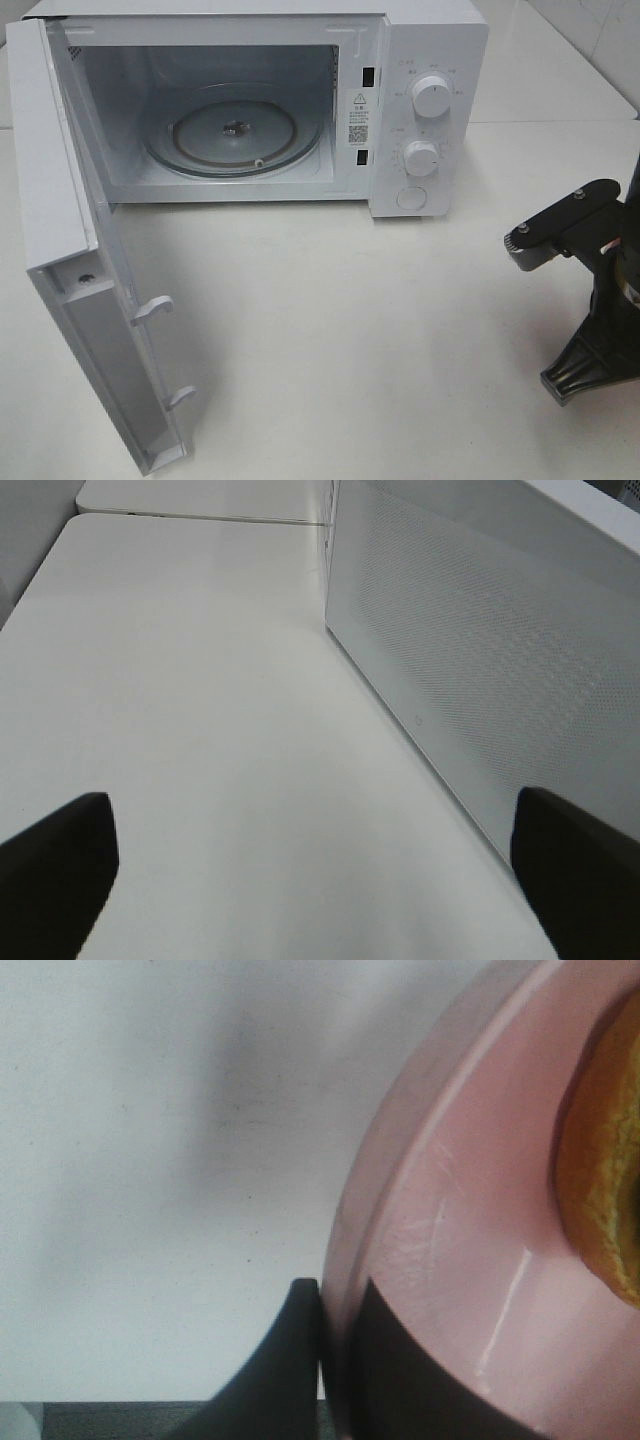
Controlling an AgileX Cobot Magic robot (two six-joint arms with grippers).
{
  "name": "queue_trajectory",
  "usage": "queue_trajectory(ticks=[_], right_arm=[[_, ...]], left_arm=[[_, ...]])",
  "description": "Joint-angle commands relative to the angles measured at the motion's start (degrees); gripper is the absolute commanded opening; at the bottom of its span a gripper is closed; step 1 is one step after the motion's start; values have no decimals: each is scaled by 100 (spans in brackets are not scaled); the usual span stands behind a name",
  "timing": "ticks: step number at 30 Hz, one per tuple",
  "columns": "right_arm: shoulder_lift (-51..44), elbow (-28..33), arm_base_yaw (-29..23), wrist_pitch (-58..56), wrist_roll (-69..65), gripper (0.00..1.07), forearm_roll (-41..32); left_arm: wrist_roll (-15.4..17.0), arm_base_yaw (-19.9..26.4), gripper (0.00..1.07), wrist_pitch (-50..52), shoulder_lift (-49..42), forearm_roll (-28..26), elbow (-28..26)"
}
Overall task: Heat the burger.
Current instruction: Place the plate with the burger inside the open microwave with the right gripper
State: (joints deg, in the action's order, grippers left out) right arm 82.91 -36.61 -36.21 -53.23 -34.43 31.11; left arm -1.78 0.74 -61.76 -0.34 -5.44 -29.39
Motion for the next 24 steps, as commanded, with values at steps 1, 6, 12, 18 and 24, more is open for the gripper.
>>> queue_trajectory(ticks=[1,6,12,18,24], right_arm=[[-92,17,-321,-384,-23,0,286],[-92,17,-659,-476,11,0,286],[-92,17,-1077,-476,57,0,286],[-92,17,-1639,-476,160,1,286],[-92,17,-2103,-487,206,1,292]], left_arm=[[29,-11,100,63,-92,0,-6],[29,-11,100,63,-92,0,-6],[29,-11,100,63,-92,0,-6],[29,-11,100,63,-92,0,-6],[29,-11,100,63,-92,0,-6]])
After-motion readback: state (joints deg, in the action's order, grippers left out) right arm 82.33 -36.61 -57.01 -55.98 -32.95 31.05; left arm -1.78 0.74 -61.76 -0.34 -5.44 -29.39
